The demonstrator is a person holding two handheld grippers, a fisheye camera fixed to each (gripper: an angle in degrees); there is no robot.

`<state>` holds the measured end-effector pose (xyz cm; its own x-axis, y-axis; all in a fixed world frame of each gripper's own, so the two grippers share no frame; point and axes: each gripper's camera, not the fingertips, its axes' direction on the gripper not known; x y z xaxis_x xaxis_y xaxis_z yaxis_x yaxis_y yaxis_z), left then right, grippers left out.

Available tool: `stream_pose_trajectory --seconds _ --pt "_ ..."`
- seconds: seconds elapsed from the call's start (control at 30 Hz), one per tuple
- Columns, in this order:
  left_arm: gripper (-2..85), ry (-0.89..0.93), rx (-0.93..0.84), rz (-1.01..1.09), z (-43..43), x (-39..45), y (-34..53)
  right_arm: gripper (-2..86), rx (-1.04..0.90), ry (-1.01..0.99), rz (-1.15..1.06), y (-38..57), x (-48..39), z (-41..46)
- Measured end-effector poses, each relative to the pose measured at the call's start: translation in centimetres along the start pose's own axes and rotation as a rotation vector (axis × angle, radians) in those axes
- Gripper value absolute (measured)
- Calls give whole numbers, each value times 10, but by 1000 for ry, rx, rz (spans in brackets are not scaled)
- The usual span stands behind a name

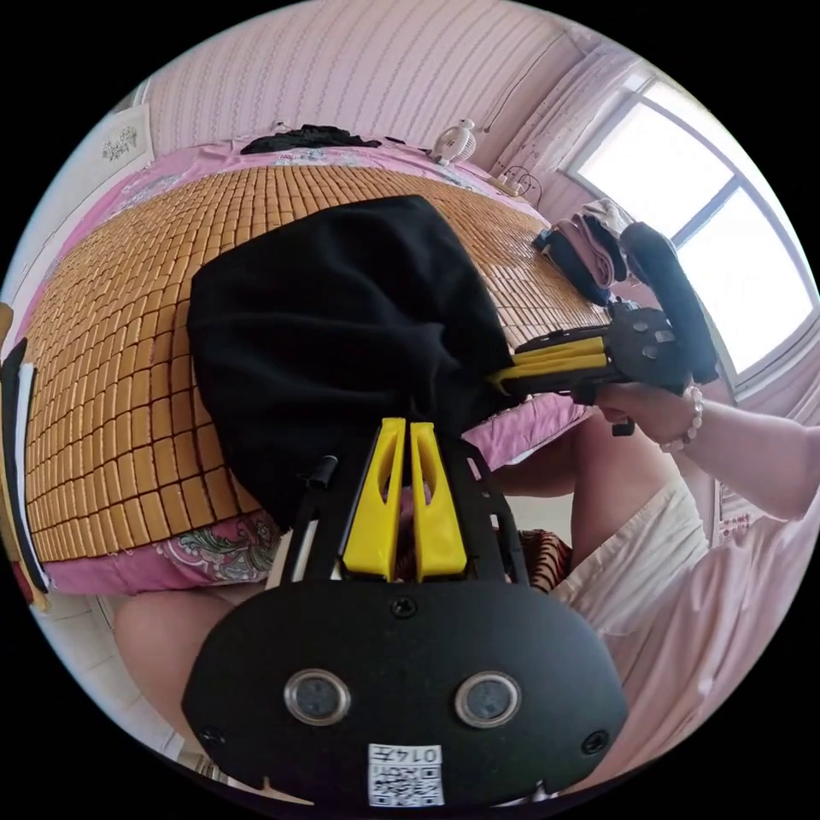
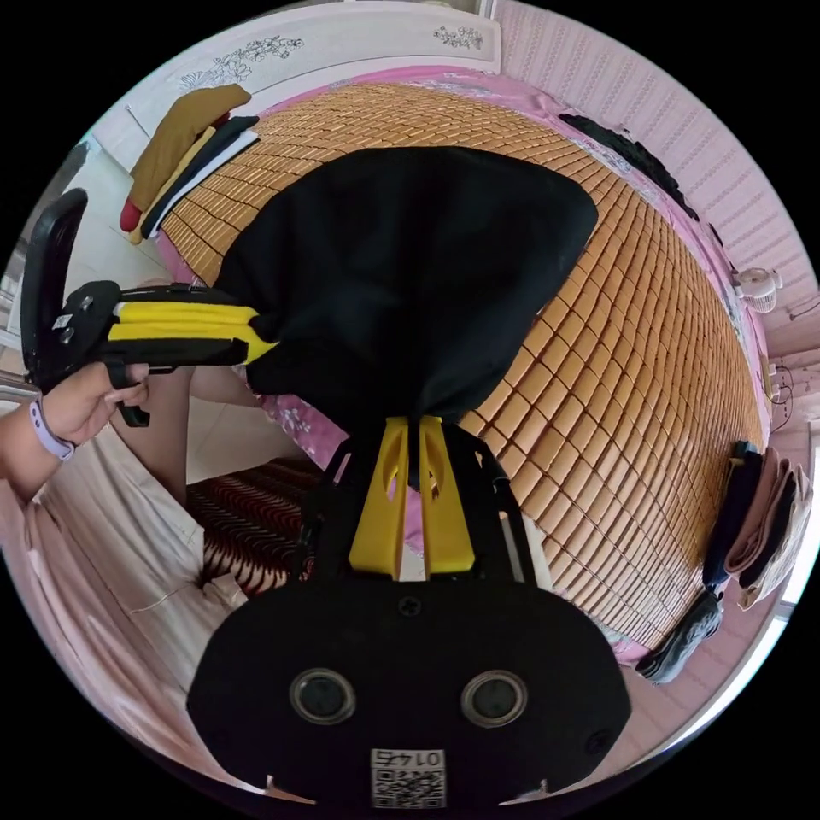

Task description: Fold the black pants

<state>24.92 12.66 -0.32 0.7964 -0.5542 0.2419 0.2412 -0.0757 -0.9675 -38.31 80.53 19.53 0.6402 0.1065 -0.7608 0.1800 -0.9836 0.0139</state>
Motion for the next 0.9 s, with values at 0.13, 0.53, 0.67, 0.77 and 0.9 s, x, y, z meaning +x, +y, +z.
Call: stream_pose_trajectory --seconds 0.13,0.53,0.67,0.77,0.9 --pt "-4 12 99 -1 -39 0 25 3 79 -67 102 22 5 -21" --pt "111 -126 207 -344 -89 -95 90 73 278 47 69 4 -31 -50" --pt "91 -78 120 -376 -60 -120 85 109 307 -64 10 -38 -42 -49" --pt "25 -21 30 -356 -48 -122 80 132 263 -170 -29 -81 -53 -35" --pt "1 -25 158 -220 -66 -97 82 152 179 -171 -100 -136 -80 -10"
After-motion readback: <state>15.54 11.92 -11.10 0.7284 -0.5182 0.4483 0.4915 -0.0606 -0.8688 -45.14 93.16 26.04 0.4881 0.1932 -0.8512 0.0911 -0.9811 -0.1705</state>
